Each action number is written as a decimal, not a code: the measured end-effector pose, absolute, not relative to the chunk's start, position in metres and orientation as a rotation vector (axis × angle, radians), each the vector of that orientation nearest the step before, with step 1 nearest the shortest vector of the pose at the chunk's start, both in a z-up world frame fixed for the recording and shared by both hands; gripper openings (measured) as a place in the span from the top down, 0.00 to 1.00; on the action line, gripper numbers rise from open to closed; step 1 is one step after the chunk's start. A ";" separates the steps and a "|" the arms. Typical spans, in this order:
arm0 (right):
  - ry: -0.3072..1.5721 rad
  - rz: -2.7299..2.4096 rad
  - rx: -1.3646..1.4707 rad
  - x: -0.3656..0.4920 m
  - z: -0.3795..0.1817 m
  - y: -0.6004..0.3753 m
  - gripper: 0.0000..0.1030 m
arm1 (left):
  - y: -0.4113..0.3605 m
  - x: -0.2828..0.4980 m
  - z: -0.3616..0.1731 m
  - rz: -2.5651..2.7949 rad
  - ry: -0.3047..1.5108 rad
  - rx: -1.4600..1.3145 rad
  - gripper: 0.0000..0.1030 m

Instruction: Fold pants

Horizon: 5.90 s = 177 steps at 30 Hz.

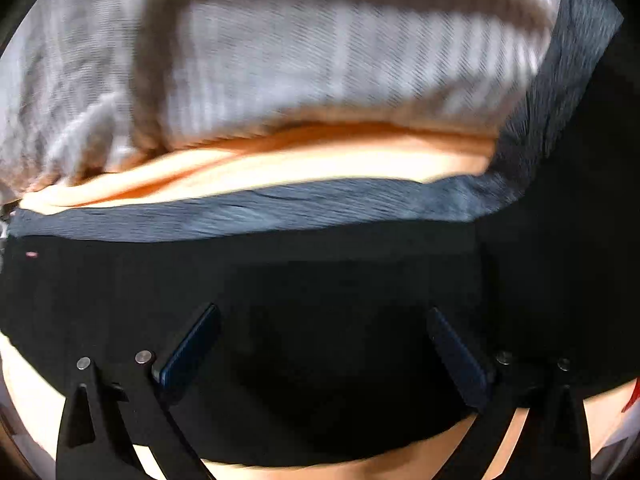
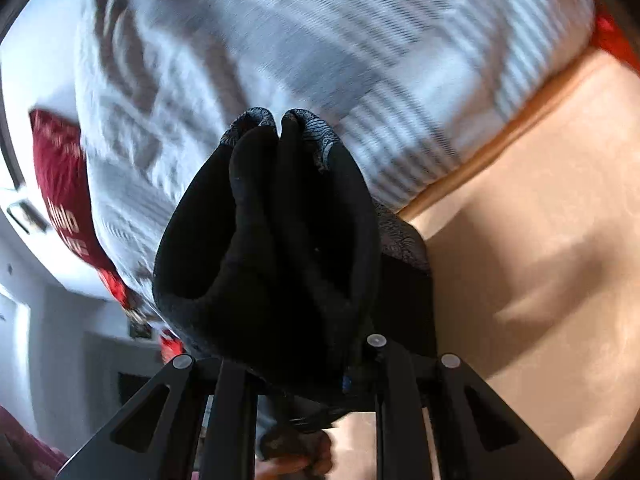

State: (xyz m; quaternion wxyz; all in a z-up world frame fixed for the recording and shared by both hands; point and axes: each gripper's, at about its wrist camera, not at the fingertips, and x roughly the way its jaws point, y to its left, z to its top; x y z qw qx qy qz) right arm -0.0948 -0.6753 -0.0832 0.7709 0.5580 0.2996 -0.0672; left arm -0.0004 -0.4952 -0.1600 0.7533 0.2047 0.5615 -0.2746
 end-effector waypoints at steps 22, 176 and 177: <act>1.175 -0.225 0.228 0.098 -0.133 -0.410 0.35 | -0.231 0.095 -0.143 -0.255 1.305 0.305 0.00; 1.496 -0.197 0.530 0.113 -0.169 -0.362 0.06 | -0.056 0.200 -0.171 -0.314 1.391 -0.560 0.11; 1.495 -0.193 0.526 0.113 -0.169 -0.361 0.05 | -0.063 0.200 -0.168 -0.287 1.389 -0.504 0.14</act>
